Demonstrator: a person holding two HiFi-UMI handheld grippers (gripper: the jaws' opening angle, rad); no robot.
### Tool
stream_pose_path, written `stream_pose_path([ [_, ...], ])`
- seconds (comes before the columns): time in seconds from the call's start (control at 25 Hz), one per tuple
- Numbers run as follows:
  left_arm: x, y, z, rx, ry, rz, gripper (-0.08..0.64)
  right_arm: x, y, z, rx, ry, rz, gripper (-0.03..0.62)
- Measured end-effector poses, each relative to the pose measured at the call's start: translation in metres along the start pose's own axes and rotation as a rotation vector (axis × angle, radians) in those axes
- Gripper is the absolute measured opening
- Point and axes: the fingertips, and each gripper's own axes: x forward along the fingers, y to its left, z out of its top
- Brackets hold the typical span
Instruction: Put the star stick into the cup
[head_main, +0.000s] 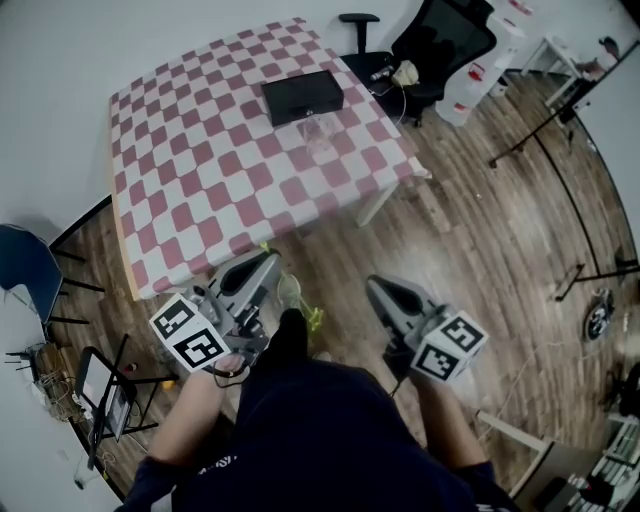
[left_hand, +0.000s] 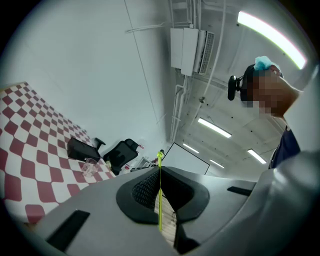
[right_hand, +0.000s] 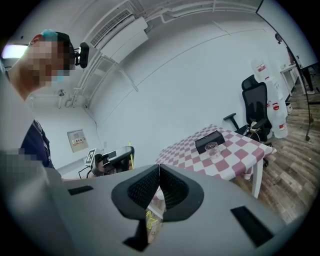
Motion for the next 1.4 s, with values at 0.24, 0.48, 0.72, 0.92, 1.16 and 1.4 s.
stream_pose_path([
  [0.24, 0.035, 0.07, 0.021, -0.03, 0.044, -0.001, 0.032, 0.065, -0.037, 0.02, 0.034, 0.023, -0.024, 0.015],
  [0.48, 0.063, 0.129, 0.048, -0.044, 0.102, -0.007, 0.032, 0.121, -0.067, 0.044, 0.069, 0.031, -0.064, 0.015],
  [0.72, 0.067, 0.176, 0.08, -0.046, 0.128, -0.036, 0.032, 0.176, -0.074, 0.063, 0.078, 0.022, -0.101, 0.015],
  [0.92, 0.089, 0.205, 0.099, -0.069, 0.126, -0.042, 0.032, 0.197, -0.092, 0.086, 0.072, 0.03, -0.121, 0.015],
  [1.16, 0.105, 0.228, 0.106, -0.11, 0.12, -0.04, 0.032, 0.209, -0.107, 0.095, 0.087, 0.049, -0.136, 0.015],
  [1.4, 0.123, 0.244, 0.115, -0.107, 0.117, -0.032, 0.032, 0.219, -0.125, 0.097, 0.105, 0.06, -0.134, 0.015],
])
